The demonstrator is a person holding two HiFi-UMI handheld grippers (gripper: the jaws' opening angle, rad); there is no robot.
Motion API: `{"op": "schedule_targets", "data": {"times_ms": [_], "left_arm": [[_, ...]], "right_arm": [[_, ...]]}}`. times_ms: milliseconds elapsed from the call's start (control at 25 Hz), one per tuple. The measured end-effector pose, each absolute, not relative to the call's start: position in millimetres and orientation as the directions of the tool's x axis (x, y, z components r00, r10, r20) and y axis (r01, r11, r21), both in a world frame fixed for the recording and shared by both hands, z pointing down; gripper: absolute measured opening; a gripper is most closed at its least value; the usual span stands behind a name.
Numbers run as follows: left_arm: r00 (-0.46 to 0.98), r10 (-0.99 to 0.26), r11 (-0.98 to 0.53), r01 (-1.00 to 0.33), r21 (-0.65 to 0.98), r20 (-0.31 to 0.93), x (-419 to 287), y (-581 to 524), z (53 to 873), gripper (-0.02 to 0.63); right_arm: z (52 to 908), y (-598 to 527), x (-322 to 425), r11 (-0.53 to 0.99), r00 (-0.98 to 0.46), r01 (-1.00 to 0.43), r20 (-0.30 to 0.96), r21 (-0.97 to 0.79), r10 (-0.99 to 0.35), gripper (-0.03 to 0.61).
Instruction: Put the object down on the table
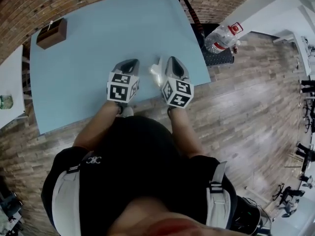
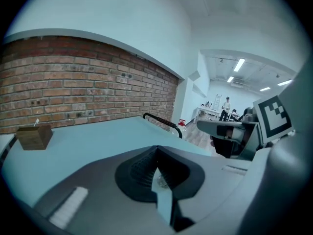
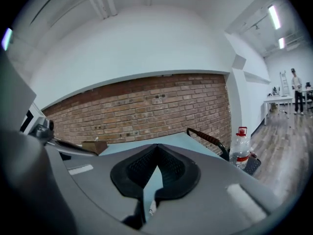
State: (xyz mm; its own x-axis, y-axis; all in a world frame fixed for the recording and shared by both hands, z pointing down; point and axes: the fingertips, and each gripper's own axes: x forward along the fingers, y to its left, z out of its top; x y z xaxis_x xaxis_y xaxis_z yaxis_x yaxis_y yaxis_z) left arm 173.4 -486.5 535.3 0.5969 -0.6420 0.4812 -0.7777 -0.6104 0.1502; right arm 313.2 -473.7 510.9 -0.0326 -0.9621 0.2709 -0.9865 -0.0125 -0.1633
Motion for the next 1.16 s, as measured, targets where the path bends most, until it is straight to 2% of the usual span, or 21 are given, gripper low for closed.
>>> {"op": "schedule_targets", "data": {"times_ms": [320, 1160], "left_arm": [[0.614, -0.645, -0.636, -0.761, 0.126, 0.456, 189.4, -496.1, 518.2, 0.0], [0.644, -0.614, -0.669, -0.732, 0.133, 0.456, 210.1, -498.1, 518.3, 0.0]], "right_arm": [[487.2, -470.0, 319.9, -0.01, -0.017, -0.993, 0.22, -0.119, -0.975, 0.014], [491.4, -463.8, 334.6, -0.054, 0.023, -0.99, 0.229, -0.133, -0.973, 0.014]]}}
